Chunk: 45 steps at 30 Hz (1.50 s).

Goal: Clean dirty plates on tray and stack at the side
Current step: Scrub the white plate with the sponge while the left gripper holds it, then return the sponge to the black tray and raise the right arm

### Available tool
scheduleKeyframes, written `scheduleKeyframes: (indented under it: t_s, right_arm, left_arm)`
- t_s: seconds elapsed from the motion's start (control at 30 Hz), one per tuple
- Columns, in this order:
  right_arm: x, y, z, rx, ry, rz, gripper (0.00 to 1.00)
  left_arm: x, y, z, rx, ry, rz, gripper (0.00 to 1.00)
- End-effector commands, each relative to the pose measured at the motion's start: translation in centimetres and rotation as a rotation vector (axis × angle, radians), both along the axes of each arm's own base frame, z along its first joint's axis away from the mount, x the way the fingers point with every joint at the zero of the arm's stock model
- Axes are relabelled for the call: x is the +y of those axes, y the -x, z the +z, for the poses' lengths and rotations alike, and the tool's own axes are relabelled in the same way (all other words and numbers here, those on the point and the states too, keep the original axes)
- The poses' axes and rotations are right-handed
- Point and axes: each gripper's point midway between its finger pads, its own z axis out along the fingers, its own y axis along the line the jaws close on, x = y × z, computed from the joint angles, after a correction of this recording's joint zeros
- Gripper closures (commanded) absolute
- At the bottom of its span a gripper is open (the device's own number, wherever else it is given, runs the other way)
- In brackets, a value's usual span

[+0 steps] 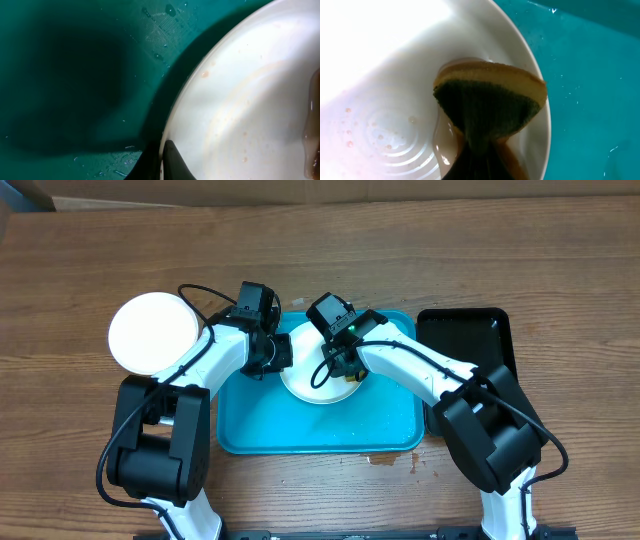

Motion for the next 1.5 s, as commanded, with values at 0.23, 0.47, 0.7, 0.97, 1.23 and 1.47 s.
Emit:
scheduleKeyframes:
  t_s: [0.23, 0.47, 0.7, 0.97, 1.23, 1.47]
  right_arm:
    - [1.7, 2.7, -1.1, 0.327, -0.389, -0.032, 0.96]
    - [3.2, 3.4, -0.9, 0.333, -0.423, 0.004, 0.96]
    - [7.1, 3.3, 1.3, 0.319, -0.558, 0.099, 0.96]
    - [5.9, -2.1, 10.3, 0.227, -0.776, 0.100, 0.96]
    - [-6.2, -3.6, 12.3, 0.165, -0.567, -0.122, 0.96]
    - [-19.7, -1.6, 9.0, 0.212, -0.172, -0.426, 0.96]
  left_arm:
    - [0.1, 0.3, -0.7, 0.021, 0.000, 0.002, 0.96]
    - [0.1, 0.3, -0.7, 0.021, -0.001, 0.002, 0.95]
    - [0.1, 0.3, -0.7, 0.021, 0.000, 0.002, 0.95]
    - [0.1, 0.3, -0.7, 0.021, -0.001, 0.002, 0.94]
    - [0.1, 0.3, -0.7, 0.021, 0.000, 0.002, 0.89]
    - [0.1, 0.3, -0.7, 0.020, 0.000, 0.002, 0.77]
